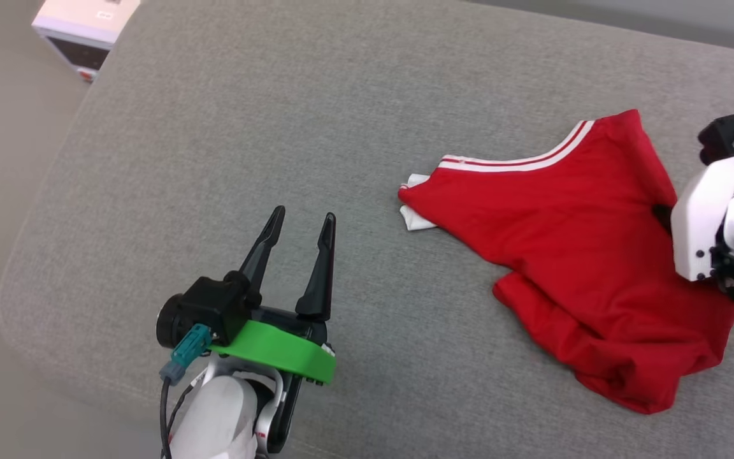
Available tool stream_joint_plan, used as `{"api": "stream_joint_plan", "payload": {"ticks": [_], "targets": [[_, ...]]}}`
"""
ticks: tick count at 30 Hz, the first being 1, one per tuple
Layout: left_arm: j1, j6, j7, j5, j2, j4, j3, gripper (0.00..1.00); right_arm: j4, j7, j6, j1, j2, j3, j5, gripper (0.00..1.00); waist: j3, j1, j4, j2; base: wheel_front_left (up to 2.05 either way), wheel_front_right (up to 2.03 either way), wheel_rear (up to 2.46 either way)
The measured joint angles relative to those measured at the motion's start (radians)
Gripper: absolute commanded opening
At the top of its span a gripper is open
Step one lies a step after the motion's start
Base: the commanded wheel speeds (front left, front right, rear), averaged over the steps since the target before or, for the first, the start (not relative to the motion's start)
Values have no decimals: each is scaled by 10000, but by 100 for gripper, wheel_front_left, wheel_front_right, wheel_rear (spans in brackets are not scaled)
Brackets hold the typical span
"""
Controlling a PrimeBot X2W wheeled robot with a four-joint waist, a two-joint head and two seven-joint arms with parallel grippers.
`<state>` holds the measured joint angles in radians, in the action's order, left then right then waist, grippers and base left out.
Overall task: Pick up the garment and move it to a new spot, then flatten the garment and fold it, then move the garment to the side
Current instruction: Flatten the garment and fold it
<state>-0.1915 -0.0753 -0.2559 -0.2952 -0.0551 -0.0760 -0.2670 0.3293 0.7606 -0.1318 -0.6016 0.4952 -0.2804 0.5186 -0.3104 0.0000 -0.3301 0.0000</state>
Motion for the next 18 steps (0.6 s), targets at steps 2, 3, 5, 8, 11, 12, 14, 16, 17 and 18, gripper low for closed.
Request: {"api": "stream_joint_plan", "payload": {"ticks": [2,3,5,8,11,12,14,16,17,18], "targets": [[3,-13,0,48,-2,-71,65,100,56,-293,0,18,58,219,90,0,100,0,175,0,0,0,0],[3,-52,0,56,0,-96,100,100,92,-453,0,42,92,351,138,0,155,0,276,0,0,0,0],[6,-88,0,125,-2,-140,150,100,171,-679,0,108,142,564,163,0,255,0,465,0,0,0,0],[8,-134,0,219,0,-184,180,100,339,-1043,0,331,188,953,161,0,408,0,788,0,0,0,0],[10,-186,0,280,0,-234,215,100,704,-1373,0,511,132,1521,109,0,538,0,1090,0,0,0,0],[12,-188,0,307,0,-247,226,100,828,-1450,0,543,127,1661,46,0,572,0,1171,0,0,0,0],[12,-221,0,318,0,-278,232,100,1172,-1636,0,665,96,2048,-240,0,650,0,1365,0,0,0,0],[12,-255,0,322,0,-309,242,100,1404,-1802,2,789,-6,2268,-510,0,703,0,1524,0,0,0,0],[12,-263,0,332,2,-330,245,100,1494,-1885,2,873,-117,2351,-606,0,729,0,1606,0,0,0,0],[12,-265,0,334,2,-349,249,100,1603,-1952,2,938,-221,2372,-656,0,751,0,1680,0,0,0,0]]}}
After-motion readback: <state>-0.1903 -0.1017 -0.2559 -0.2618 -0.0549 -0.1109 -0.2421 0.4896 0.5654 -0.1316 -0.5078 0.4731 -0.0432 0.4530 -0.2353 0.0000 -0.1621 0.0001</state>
